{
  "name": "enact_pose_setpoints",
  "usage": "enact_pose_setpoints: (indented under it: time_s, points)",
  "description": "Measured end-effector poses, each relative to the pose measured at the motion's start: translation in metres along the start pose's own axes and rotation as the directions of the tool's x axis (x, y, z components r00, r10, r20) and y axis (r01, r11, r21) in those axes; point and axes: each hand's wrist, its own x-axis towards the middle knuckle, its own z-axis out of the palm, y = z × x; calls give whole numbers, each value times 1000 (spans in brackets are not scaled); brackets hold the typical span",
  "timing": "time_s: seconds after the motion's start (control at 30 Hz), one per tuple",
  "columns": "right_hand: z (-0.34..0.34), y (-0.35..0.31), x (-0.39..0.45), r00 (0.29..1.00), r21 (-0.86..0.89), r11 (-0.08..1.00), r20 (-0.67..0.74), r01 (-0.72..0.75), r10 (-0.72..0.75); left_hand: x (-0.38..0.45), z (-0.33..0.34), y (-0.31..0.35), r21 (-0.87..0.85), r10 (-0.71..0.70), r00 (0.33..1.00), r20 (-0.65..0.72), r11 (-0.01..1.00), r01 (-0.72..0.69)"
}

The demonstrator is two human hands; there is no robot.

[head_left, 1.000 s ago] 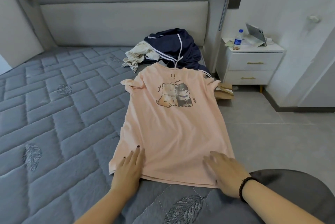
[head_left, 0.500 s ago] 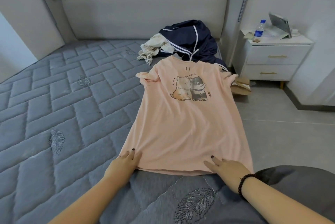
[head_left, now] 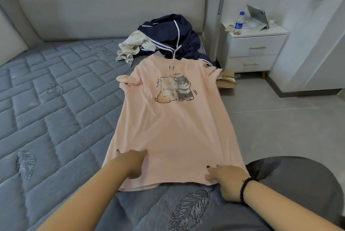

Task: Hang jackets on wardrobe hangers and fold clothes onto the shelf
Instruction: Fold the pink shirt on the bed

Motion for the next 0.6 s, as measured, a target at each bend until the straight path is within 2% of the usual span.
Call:
enact_pose_setpoints:
  time_s: [0.13, 0.23, 0.3, 0.43, 0.53, 0.6]
  points:
    - [-1, 9, 8, 969, 305, 949, -198, -80, 145, 41, -24, 35, -127, 169, 957, -237, 971, -203]
    - [-12, 24, 28, 921, 590, 805, -273, -67, 278, 87, -35, 57, -179, 197, 918, -345, 946, -271]
    - [-17, 36, 44, 904, 716, 697, -281, -26, 322, 117, -45, 66, -224, 177, 910, -374, 935, -274]
    - [-31, 62, 76, 894, 784, 620, -292, 20, 340, 174, -75, 62, -367, 31, 920, -391, 911, -187]
    - [-43, 87, 101, 878, 857, 513, -284, 52, 385, 214, -99, 56, -360, -31, 906, -423, 923, -137]
    - [-45, 102, 118, 855, 911, 405, -267, 74, 445, 237, -113, 57, -336, -35, 880, -473, 931, -143]
